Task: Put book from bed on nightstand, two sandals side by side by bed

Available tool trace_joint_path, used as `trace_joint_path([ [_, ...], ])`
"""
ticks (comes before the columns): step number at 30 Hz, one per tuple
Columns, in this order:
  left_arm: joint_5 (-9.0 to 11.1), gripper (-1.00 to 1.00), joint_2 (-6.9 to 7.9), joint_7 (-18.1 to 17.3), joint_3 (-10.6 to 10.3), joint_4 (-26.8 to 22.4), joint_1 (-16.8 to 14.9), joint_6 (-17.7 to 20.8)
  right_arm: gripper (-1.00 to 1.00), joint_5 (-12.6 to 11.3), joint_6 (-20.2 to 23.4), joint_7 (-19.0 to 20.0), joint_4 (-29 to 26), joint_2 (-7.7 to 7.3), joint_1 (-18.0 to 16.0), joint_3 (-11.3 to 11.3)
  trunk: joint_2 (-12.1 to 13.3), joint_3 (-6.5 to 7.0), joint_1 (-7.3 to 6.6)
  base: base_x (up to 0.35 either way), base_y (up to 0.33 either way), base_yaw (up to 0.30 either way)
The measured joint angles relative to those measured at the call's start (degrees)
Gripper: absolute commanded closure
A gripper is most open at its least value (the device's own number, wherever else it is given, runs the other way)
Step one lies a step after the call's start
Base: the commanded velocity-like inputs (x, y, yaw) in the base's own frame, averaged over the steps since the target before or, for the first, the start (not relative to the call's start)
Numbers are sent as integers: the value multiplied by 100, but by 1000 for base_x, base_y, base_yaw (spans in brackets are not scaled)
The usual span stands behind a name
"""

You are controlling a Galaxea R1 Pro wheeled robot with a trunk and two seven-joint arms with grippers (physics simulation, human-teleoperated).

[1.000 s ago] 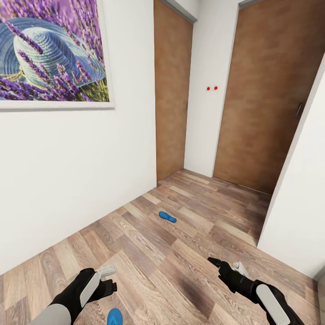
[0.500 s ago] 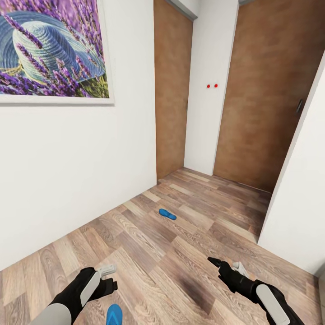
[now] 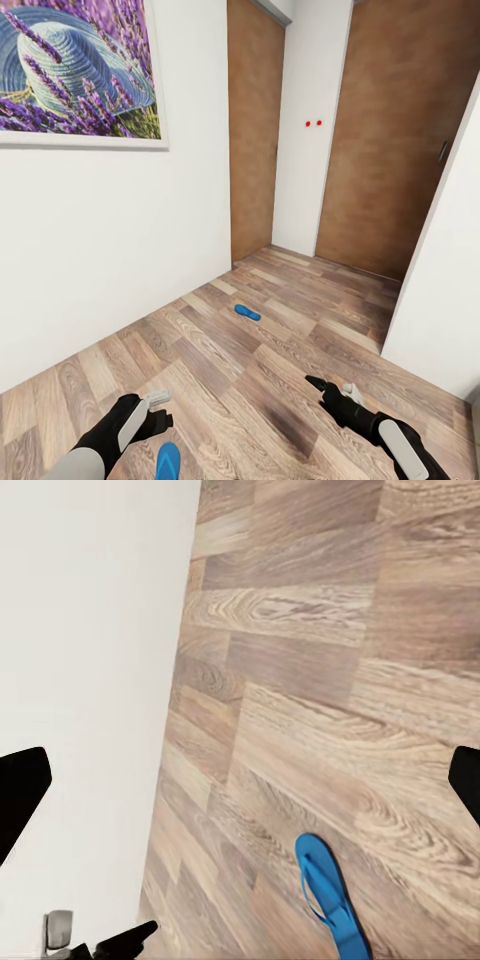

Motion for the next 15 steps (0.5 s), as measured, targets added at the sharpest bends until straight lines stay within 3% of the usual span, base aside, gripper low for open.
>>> trace_joint_path([
  [7, 2, -100, 9, -5, 5, -1, 0, 11, -100, 25, -14, 368, 2, 2, 0, -4, -281, -126, 154, 0, 0, 0],
  [15, -7, -100, 34, -43, 2, -1, -29, 134, -100, 42, -22, 477, 6, -4, 0, -18, -602, -269, 330, 0, 0, 0],
])
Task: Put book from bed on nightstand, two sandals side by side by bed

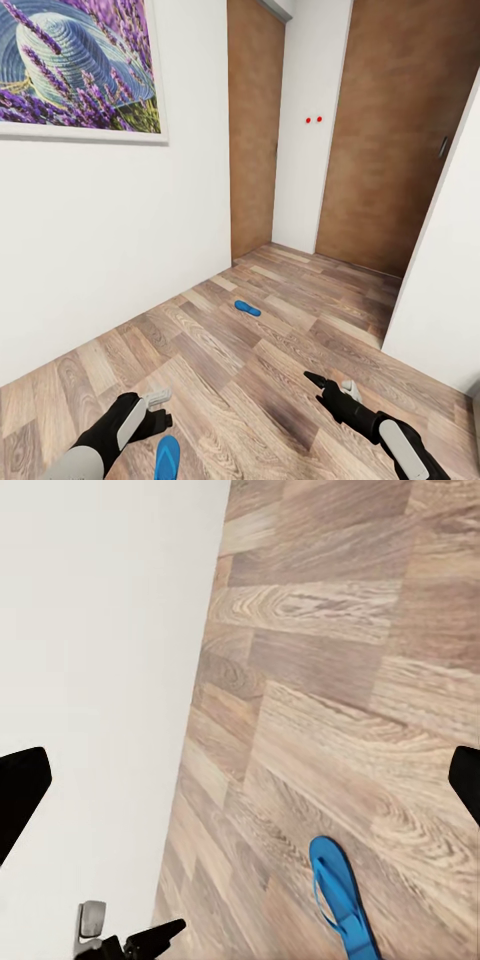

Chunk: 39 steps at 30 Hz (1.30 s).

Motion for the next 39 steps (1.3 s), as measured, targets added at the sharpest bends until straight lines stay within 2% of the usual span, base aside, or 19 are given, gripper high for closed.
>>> trace_joint_path([
  [3, 0, -100, 35, 3, 3, 0, -89, 219, -100, -2, -1, 11, 0, -8, 0, 2, -120, -54, 66, 0, 0, 0],
  [9, 0, -100, 70, 32, 5, -1, -385, 886, -100, 1, -1, 19, 1, -17, 0, 4, -129, -186, 82, 0, 0, 0],
  [13, -6, -100, 98, 49, 5, 5, -654, 1197, -100, 2, -1, 21, 1, -22, 0, 4, -135, -275, 92, 0, 0, 0],
  [20, -3, -100, 130, 51, 6, 58, -1014, 1387, -100, -14, 5, 22, 1, -25, 0, -1, -144, -431, 111, 0, 0, 0],
  [32, 5, -100, 147, 17, 1, 131, -1123, 1681, -100, -30, 26, 102, -18, -25, 0, 3, -160, -697, 141, 0, 0, 0],
  [35, 2, -100, 150, 8, 0, 139, -1127, 1683, -100, -29, 28, 226, -38, -25, 0, 3, -164, -763, 149, 0, 0, 0],
  [39, 0, -100, 152, 2, 3, 136, -1130, 1676, -100, -8, 39, 714, -63, -25, 5, 5, -170, -852, 159, 0, 0, 0],
])
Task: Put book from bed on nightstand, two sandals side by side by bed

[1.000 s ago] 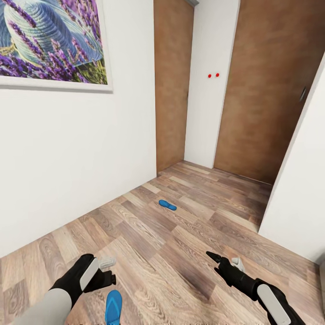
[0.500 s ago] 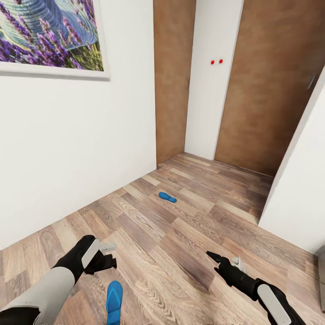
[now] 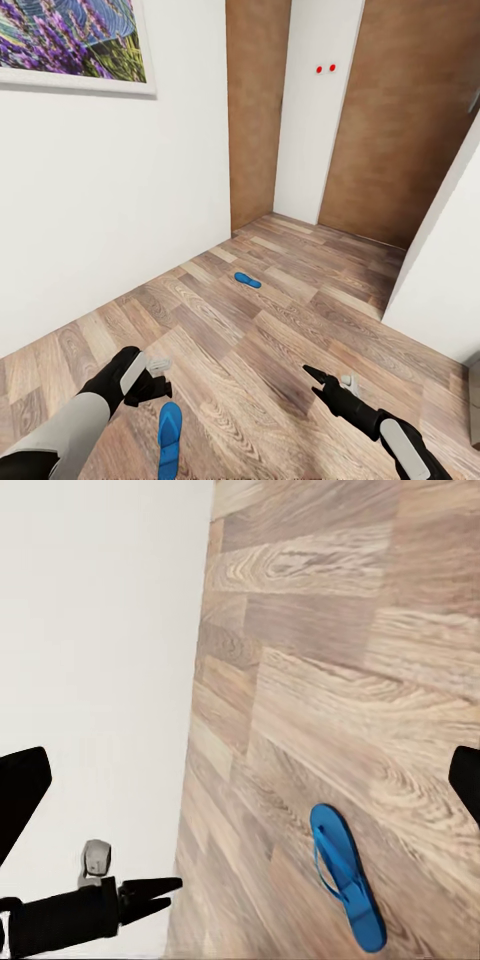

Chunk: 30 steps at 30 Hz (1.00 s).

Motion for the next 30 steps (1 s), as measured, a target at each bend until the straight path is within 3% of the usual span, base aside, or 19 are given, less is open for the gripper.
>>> trace_joint_path([
  [5, 6, -100, -3, -3, 9, -43, -1, -57, -100, 50, 24, 944, 29, -52, 7, 0, -7, -111, 13, 0, 0, 0],
  [10, 10, -100, -6, -4, 16, -67, -1, -167, -100, 73, 28, 1428, 69, -158, 10, -2, -14, -222, 26, 0, 0, 0],
  [16, 14, -100, -14, -6, 18, -166, -2, -270, -100, 70, 30, 1630, 216, -281, 14, -2, -22, -355, 41, 0, 0, 0],
  [30, 9, -100, -30, -11, 19, -406, -1, -418, -100, 65, 29, 1686, 301, -314, 12, -1, -40, -665, 77, 0, 0, 0],
])
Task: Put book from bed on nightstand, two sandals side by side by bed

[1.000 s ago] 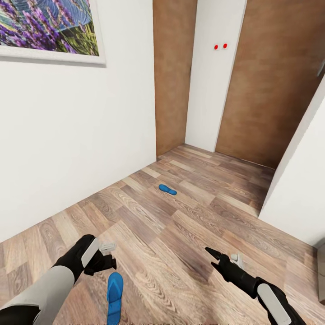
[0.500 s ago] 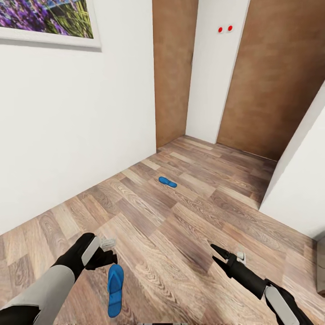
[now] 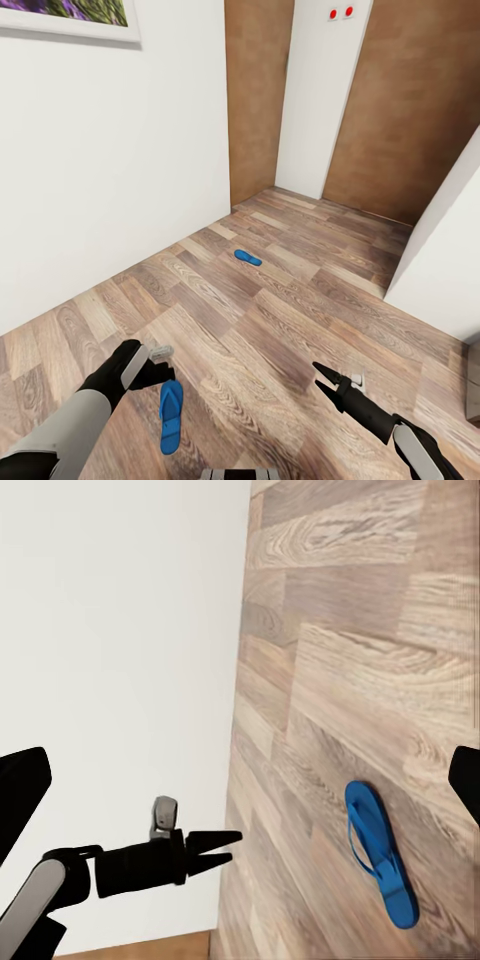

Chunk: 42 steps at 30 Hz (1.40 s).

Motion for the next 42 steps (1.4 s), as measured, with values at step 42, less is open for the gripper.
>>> trace_joint_path([
  [42, -10, -100, 19, 55, -5, -54, -286, -330, -100, 1, 0, -6, 1, 3, 0, 0, -57, -931, 108, 0, 0, 0],
])
